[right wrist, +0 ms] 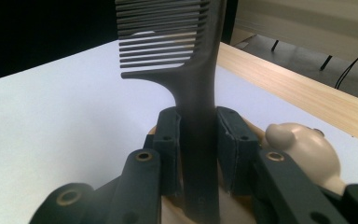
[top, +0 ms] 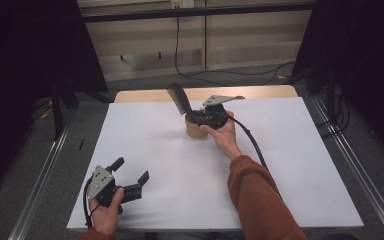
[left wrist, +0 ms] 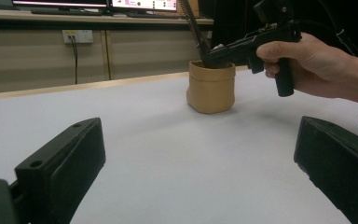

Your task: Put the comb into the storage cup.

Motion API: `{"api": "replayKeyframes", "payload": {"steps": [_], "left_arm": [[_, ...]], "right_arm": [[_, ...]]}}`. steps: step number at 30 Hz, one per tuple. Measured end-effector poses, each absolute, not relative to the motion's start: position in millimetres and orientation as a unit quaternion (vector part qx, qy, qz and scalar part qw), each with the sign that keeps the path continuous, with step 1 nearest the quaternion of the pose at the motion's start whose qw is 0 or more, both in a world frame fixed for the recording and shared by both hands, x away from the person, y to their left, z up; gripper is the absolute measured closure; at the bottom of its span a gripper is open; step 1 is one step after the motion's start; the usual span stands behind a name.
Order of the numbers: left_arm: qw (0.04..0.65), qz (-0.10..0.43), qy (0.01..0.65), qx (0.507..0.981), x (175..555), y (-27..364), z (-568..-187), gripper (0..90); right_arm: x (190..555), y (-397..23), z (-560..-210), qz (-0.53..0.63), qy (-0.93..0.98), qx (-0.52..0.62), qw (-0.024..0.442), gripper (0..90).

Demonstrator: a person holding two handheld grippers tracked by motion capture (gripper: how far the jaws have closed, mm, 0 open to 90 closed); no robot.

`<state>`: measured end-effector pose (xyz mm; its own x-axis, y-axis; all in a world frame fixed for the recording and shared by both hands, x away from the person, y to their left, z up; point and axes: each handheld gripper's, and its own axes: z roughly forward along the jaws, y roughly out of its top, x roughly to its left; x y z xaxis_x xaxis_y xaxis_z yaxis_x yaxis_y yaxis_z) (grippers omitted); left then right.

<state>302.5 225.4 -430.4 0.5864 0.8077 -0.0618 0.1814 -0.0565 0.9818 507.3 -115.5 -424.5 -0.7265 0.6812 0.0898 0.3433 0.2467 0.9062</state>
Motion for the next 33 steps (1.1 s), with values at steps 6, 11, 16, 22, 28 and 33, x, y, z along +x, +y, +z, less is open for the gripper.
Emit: {"api": "replayKeyframes", "payload": {"steps": [6, 11, 16, 22, 28, 33], "left_arm": [[0.582, 0.268, 0.367, 0.675, 302.6, 224.8, -430.6, 2.0], [0.581, 0.268, 0.367, 0.675, 302.7, 225.0, -430.7, 2.0], [0.581, 0.269, 0.367, 0.675, 302.6, 225.1, -430.5, 2.0], [0.581, 0.27, 0.367, 0.675, 302.5, 225.0, -430.5, 2.0], [0.581, 0.27, 0.368, 0.675, 302.7, 225.3, -430.6, 2.0], [0.581, 0.269, 0.368, 0.674, 302.6, 225.0, -430.7, 2.0]], "right_arm": [[507.7, -114.2, -427.9, 0.513, 0.774, 0.336, 0.159, 68.0], [507.1, -114.7, -426.8, 0.513, 0.774, 0.336, 0.157, 66.0], [504.5, -114.3, -422.6, 0.52, 0.769, 0.337, 0.158, 60.7], [499.4, -115.9, -417.2, 0.521, 0.77, 0.331, 0.165, 57.3], [494.2, -121.7, -414.0, 0.523, 0.768, 0.329, 0.17, 54.5], [490.3, -127.7, -408.6, 0.525, 0.764, 0.33, 0.179, 55.2]]}}
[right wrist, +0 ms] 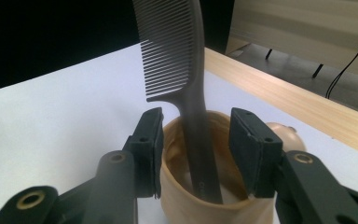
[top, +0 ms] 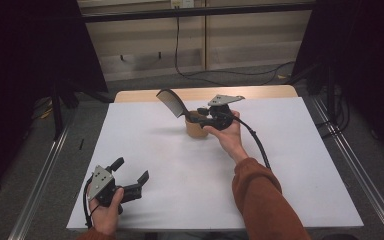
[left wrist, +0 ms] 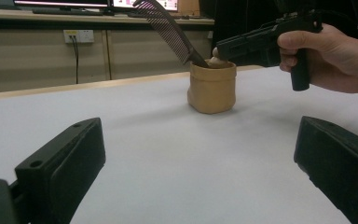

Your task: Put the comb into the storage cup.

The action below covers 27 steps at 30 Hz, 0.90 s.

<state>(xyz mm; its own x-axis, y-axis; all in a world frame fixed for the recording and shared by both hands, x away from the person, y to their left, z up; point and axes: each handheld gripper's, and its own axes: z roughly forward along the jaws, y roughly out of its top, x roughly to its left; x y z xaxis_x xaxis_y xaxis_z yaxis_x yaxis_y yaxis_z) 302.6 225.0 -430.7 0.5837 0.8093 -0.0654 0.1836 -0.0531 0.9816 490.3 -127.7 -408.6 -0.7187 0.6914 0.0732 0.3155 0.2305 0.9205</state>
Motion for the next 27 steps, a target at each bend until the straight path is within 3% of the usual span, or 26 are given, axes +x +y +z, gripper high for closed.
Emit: {"api": "replayKeyframes", "payload": {"steps": [4, 27], "left_arm": [[0.581, 0.269, 0.369, 0.674, 302.6, 225.0, -430.6, 2.0], [0.579, 0.27, 0.376, 0.671, 305.8, 227.5, -431.9, 2.0]], "right_arm": [[488.2, -133.5, -405.8, 0.528, 0.759, 0.335, 0.183, 52.2], [477.8, -152.6, -397.4, 0.529, 0.74, 0.371, 0.189, 12.5]]}}
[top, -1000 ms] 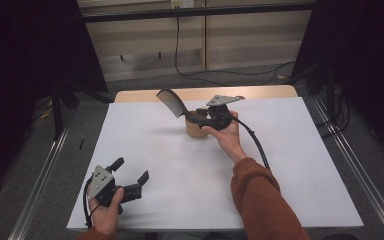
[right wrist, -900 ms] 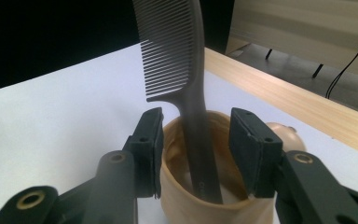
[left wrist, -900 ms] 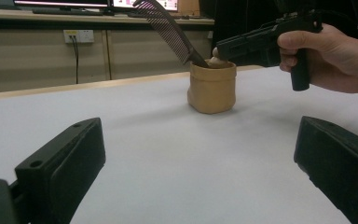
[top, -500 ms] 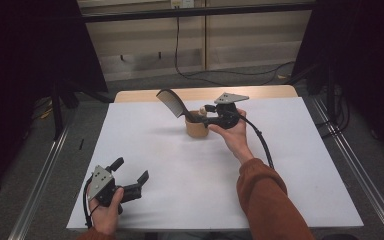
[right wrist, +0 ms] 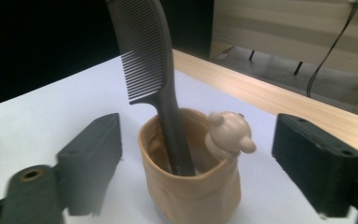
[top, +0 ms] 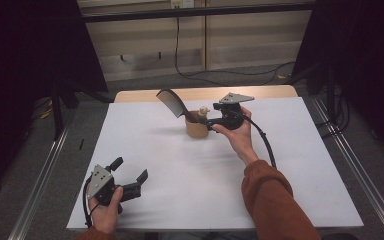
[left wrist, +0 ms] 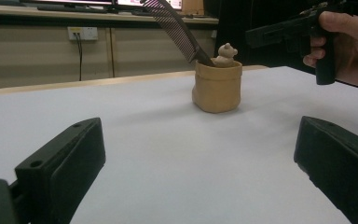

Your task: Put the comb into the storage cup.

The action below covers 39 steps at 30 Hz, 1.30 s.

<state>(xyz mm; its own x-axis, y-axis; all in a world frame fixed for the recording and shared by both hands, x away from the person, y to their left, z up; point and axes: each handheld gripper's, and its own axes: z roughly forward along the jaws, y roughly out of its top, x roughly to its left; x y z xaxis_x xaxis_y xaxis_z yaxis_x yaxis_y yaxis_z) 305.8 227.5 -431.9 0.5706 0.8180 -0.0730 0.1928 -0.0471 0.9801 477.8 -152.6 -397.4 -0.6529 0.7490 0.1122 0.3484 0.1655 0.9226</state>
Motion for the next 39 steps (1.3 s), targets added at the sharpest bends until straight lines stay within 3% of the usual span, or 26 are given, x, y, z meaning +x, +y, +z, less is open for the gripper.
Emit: {"api": "replayKeyframes", "payload": {"steps": [6, 39], "left_arm": [[0.576, 0.27, 0.38, 0.671, 307.1, 226.2, -432.8, 2.0], [0.58, 0.273, 0.374, 0.67, 303.4, 225.7, -430.6, 2.0]], "right_arm": [[473.8, -159.0, -397.1, 0.521, 0.73, 0.389, 0.209, 2.6], [433.1, -184.6, -396.2, 0.535, 0.691, 0.401, 0.276, 2.4]]}}
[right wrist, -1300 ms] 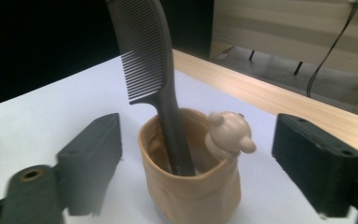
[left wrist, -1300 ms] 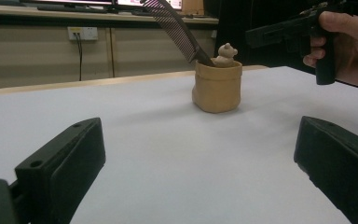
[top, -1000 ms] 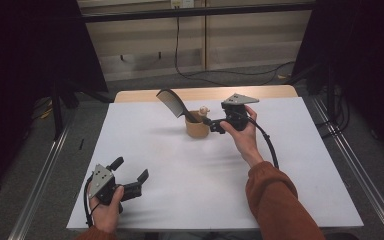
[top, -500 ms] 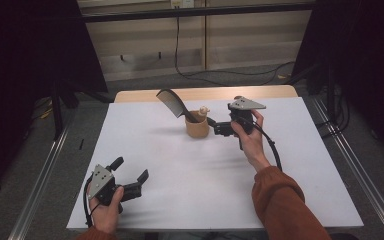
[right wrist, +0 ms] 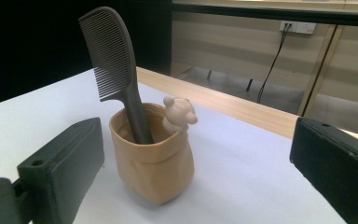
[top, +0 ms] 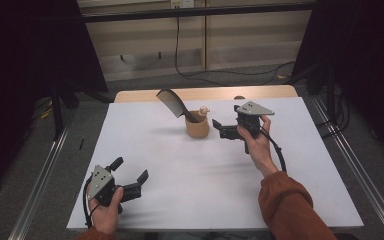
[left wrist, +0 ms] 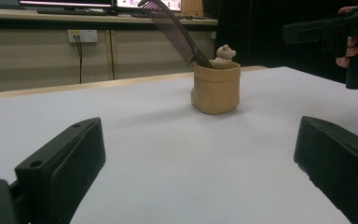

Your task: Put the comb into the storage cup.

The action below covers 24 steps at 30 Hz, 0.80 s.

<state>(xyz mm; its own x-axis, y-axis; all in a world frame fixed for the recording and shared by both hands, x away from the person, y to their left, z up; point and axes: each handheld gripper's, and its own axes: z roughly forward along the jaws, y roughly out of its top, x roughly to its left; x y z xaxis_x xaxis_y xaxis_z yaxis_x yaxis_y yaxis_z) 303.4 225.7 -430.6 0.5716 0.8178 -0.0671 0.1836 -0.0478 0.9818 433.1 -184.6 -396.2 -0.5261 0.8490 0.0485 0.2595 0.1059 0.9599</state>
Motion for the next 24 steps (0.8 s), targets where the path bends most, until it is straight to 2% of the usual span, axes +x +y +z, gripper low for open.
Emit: {"api": "replayKeyframes", "payload": {"steps": [24], "left_arm": [[0.578, 0.277, 0.372, 0.671, 301.9, 226.1, -429.9, 2.1]], "right_arm": [[396.8, -200.4, -393.6, 0.533, 0.669, 0.407, 0.32, 0.6]]}}
